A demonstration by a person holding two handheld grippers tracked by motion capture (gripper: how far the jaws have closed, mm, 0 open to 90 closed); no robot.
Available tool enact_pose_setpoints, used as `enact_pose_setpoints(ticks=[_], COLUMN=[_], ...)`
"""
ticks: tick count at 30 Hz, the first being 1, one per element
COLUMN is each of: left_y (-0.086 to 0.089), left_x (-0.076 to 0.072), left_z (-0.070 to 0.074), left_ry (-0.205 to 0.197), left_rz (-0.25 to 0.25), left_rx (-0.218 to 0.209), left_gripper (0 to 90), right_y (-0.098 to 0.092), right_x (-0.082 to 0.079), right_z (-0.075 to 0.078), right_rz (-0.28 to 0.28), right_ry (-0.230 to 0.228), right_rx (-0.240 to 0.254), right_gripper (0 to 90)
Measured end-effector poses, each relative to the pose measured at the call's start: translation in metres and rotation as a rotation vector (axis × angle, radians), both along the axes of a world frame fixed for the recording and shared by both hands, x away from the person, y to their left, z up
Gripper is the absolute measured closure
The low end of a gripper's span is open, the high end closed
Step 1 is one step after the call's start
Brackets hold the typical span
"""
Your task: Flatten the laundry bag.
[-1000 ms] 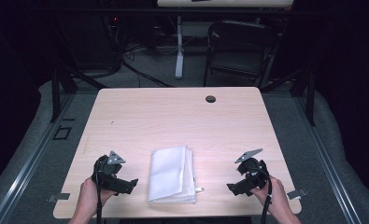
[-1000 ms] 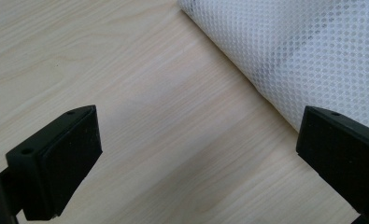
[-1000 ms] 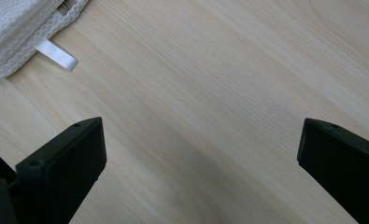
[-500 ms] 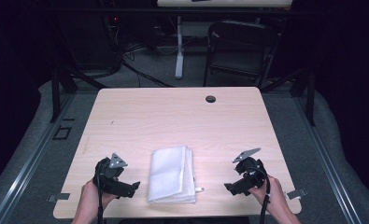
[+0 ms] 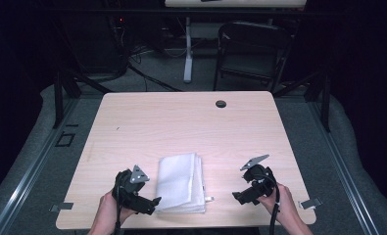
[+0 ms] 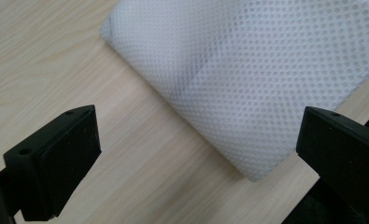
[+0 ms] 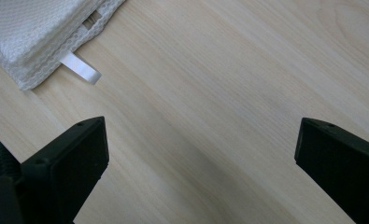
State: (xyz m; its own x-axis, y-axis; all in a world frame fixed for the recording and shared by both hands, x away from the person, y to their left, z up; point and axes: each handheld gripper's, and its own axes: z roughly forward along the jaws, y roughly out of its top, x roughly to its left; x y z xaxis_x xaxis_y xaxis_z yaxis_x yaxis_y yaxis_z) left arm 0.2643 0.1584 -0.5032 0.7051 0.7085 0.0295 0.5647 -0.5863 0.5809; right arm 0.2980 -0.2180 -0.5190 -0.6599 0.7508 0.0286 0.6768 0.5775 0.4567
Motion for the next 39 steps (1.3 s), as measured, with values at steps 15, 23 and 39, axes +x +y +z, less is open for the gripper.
enact_pose_setpoints(ticks=[15,23,39], left_y=[-0.034,-0.049,-0.098], left_x=[-0.007,-0.006,0.007], left_z=[-0.003,-0.009,-0.030], left_ry=[-0.003,0.014,0.016], left_rz=[-0.101,-0.137,-0.242], left_rx=[-0.013,-0.006,0.108], left_gripper=[0.2,0.2,9.1], right_y=[0.005,0.006,0.006], right_x=[-0.001,0.001,0.002], right_z=[-0.001,-0.003,-0.005], right_rz=[0.007,0.007,-0.005], right_ry=[0.016,0.020,0.038], right_rx=[0.023,0.011,0.031], right_gripper=[3.1,3.4,4.2])
